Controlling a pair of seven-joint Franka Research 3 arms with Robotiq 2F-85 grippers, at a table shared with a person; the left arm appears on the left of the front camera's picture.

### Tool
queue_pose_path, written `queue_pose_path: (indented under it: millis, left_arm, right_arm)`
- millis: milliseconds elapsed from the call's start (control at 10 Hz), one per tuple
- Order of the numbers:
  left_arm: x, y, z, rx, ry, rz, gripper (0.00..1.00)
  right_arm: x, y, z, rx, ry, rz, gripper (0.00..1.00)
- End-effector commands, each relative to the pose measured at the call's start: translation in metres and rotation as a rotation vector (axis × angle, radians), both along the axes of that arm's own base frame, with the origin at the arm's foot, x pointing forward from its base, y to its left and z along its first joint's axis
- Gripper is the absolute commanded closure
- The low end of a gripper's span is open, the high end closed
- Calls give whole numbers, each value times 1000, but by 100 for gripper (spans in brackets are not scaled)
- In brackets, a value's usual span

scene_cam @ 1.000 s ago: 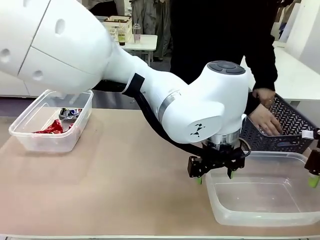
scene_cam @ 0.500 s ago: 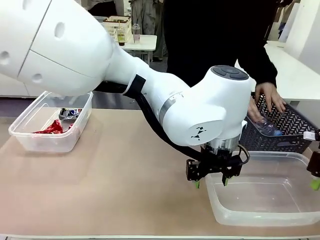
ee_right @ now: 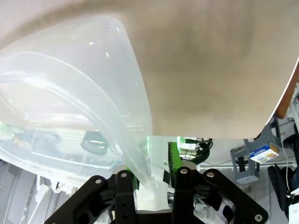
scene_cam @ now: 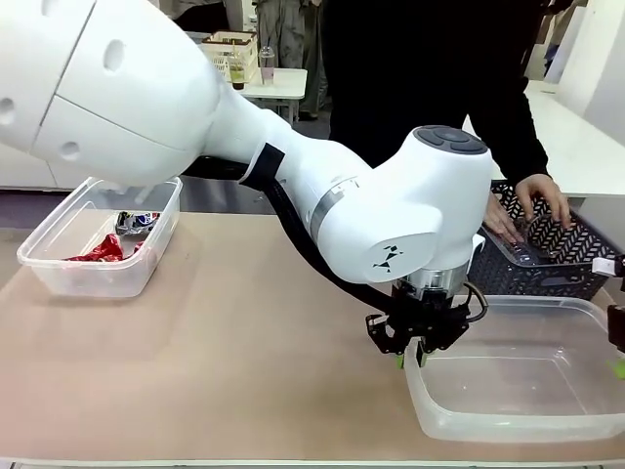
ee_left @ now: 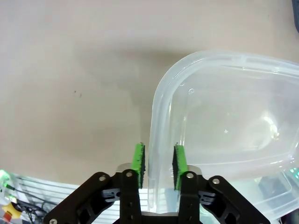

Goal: Sort the waste into each basket.
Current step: Pick up the Organizing box on the right side of the table and lift it.

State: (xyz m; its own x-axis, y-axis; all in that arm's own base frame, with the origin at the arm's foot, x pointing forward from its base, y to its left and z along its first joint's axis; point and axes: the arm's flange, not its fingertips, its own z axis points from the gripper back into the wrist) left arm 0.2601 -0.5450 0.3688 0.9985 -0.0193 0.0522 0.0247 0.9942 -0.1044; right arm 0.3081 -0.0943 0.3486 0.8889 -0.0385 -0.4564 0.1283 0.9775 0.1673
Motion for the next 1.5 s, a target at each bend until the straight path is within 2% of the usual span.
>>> queue_pose_path:
  millis: [0, 500, 700, 800, 900, 1100, 1200, 1400]
  left_arm:
    - [-1, 6, 2, 8, -10, -15, 100]
    - [0, 8, 4, 10, -8, -15, 100]
    - [3, 23, 21, -7, -3, -44, 100]
    - [7, 40, 35, -12, -14, -40, 100]
    - [11, 62, 55, -28, -21, -43, 100]
    - [15, 111, 107, -53, -62, -45, 100]
    - [20, 135, 130, -48, -58, -22, 100]
    - [37, 195, 154, -46, -26, -76, 100]
  right_arm:
    - [3, -4, 4, 41, 9, -27, 100]
    - [4, -2, 3, 64, 11, -36, 100]
    - [3, 3, 16, 39, -8, -34, 100]
    - [4, 8, 30, 27, -16, -10, 100]
    - [7, 16, 51, 12, 5, 80, 100]
    - [9, 52, 104, -24, -2, 130, 100]
    - [12, 75, 133, 21, -38, 55, 100]
    - [21, 135, 171, 71, -78, 124, 100]
